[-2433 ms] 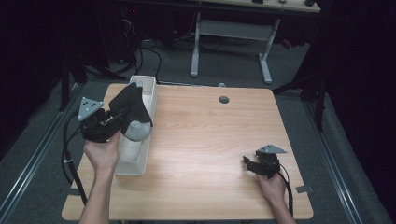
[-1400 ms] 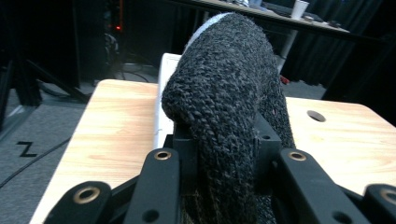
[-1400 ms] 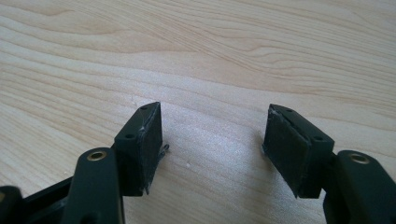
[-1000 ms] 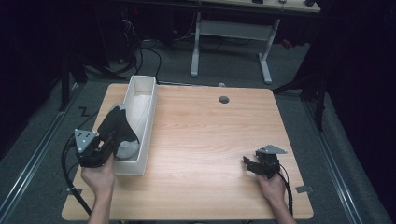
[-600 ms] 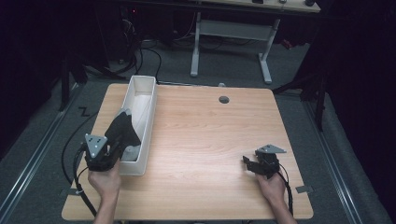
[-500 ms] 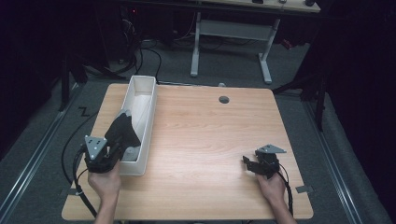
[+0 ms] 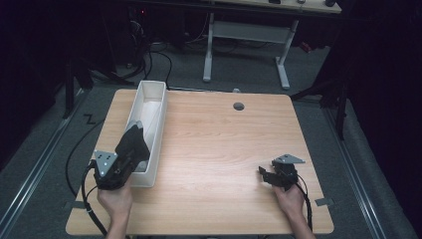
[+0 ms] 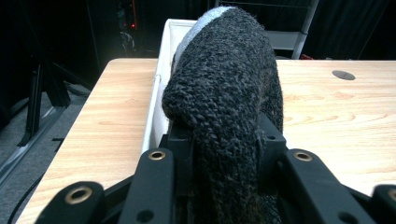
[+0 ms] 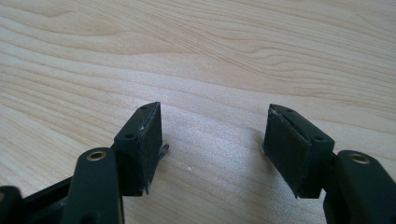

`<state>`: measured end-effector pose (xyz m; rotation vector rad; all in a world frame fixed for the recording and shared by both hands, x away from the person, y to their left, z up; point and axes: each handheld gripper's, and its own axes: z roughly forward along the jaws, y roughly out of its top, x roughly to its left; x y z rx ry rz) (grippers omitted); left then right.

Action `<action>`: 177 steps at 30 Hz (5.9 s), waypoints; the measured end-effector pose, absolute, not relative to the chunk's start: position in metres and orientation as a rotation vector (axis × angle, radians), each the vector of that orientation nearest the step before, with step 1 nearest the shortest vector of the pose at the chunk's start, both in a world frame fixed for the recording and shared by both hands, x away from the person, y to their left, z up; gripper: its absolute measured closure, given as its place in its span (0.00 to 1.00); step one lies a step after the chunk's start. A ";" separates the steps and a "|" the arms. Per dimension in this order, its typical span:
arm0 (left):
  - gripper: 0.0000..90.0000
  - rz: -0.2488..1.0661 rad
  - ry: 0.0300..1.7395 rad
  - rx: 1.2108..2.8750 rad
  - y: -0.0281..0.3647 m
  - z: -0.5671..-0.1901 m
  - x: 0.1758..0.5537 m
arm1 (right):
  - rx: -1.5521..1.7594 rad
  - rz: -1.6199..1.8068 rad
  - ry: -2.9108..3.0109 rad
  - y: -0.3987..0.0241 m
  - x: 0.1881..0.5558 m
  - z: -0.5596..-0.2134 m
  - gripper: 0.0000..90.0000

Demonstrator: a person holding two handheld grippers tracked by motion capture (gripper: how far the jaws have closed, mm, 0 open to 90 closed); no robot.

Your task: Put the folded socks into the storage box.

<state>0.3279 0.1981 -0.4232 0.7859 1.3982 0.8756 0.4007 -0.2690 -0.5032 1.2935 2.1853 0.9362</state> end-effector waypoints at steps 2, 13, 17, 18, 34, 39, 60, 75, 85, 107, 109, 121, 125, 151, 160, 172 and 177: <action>0.74 0.883 1.396 0.792 0.197 -0.425 0.327 | 1.292 0.936 2.185 -0.269 0.401 -0.503 0.41; 0.73 0.857 1.397 0.812 0.193 -0.435 0.320 | 1.291 0.933 2.183 -0.269 0.400 -0.503 0.41; 0.73 0.851 1.403 0.806 0.194 -0.440 0.316 | 1.292 0.932 2.182 -0.268 0.400 -0.503 0.41; 0.73 0.852 1.404 0.811 0.194 -0.441 0.315 | 1.292 0.932 2.182 -0.268 0.400 -0.503 0.41; 0.74 0.927 1.436 0.810 0.200 -0.425 0.338 | 1.291 0.935 2.184 -0.269 0.401 -0.503 0.41; 0.74 0.962 1.420 0.783 0.193 -0.436 0.334 | 1.292 0.936 2.185 -0.269 0.401 -0.503 0.41; 0.69 0.874 1.475 0.788 0.183 -0.453 0.314 | 1.291 0.930 2.181 -0.268 0.400 -0.503 0.41; 0.36 0.847 1.433 0.779 0.195 -0.423 0.302 | 1.297 0.935 2.183 -0.269 0.401 -0.503 0.40; 0.34 0.808 1.407 0.934 0.185 -0.390 0.337 | 1.291 0.928 2.180 -0.268 0.400 -0.503 0.41; 0.91 0.875 1.543 0.980 0.202 -0.434 0.343 | 1.298 0.936 2.183 -0.269 0.401 -0.503 0.40; 0.91 0.887 1.554 0.963 0.202 -0.435 0.342 | 1.299 0.936 2.184 -0.269 0.400 -0.503 0.40; 0.90 0.821 1.578 0.922 0.207 -0.447 0.346 | 1.301 0.935 2.183 -0.269 0.401 -0.503 0.40; 0.91 0.797 1.610 0.940 0.212 -0.446 0.354 | 1.301 0.935 2.183 -0.269 0.401 -0.503 0.40; 0.59 0.768 1.610 0.920 0.221 -0.433 0.371 | 1.304 0.934 2.180 -0.269 0.401 -0.503 0.40; 0.48 0.767 1.564 0.905 0.224 -0.424 0.364 | 1.303 0.935 2.182 -0.269 0.401 -0.503 0.40; 0.45 0.726 1.475 0.852 0.223 -0.396 0.353 | 1.286 0.945 2.201 -0.269 0.401 -0.503 0.39; 0.43 0.704 1.416 0.877 0.203 -0.393 0.353 | 1.284 0.944 2.202 -0.269 0.401 -0.503 0.39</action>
